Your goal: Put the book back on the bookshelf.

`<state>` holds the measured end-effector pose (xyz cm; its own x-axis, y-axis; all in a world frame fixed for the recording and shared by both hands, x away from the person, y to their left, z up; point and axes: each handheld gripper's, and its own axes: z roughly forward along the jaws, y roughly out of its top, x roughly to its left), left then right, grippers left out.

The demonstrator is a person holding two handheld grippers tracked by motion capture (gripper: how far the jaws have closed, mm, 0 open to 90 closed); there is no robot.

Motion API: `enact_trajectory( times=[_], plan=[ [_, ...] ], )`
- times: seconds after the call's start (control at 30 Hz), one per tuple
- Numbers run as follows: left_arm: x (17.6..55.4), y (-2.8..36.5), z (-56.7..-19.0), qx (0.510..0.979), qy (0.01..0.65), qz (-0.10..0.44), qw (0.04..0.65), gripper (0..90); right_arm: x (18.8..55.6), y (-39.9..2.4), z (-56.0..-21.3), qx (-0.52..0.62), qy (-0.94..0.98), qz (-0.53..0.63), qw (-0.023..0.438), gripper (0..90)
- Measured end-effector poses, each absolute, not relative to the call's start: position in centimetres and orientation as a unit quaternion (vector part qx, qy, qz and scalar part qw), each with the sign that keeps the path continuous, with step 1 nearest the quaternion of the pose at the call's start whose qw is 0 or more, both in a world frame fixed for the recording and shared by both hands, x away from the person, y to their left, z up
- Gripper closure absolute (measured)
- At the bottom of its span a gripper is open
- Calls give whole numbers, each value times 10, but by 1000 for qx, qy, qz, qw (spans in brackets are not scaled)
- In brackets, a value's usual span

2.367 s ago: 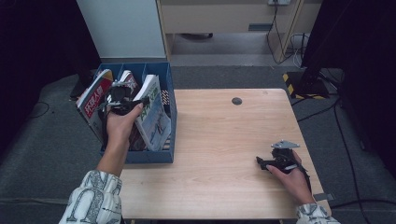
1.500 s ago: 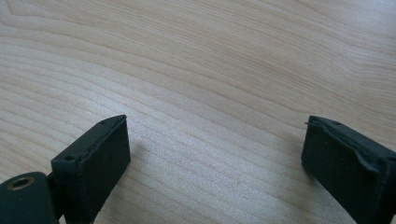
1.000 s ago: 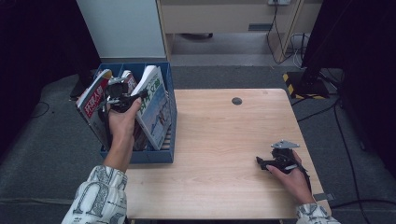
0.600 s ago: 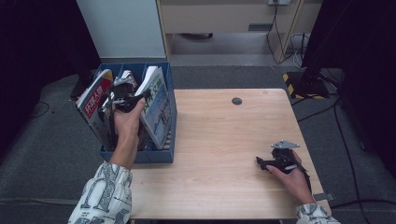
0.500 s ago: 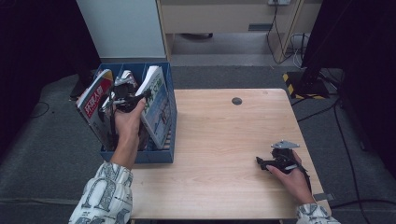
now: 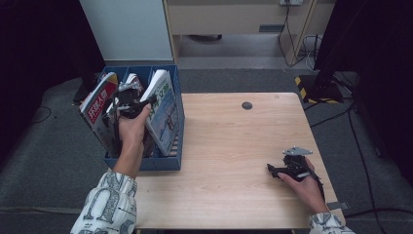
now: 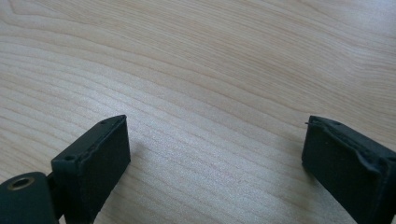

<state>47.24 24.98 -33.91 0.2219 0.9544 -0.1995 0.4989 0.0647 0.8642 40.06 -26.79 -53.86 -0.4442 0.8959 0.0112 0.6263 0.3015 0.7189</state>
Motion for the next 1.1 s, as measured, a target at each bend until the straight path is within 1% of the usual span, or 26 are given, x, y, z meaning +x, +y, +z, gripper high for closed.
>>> enact_trajectory(
  times=[0.77, 0.9, 1.03, 1.1],
  plan=[
    [469, 252, -340, 635, 570, 246, 461, 709, 401, -268, -539, 487, 781, 335, 201, 81],
    [469, 252, -339, 635, 568, 240, 465, 660, 401, -268, -539, 487, 781, 335, 201, 81],
    [467, 253, -337, 642, 561, 245, 462, 636, 401, -268, -539, 487, 781, 335, 202, 81],
    [467, 253, -337, 646, 557, 245, 460, 598, 401, -268, -539, 487, 781, 335, 201, 81]
  ],
)
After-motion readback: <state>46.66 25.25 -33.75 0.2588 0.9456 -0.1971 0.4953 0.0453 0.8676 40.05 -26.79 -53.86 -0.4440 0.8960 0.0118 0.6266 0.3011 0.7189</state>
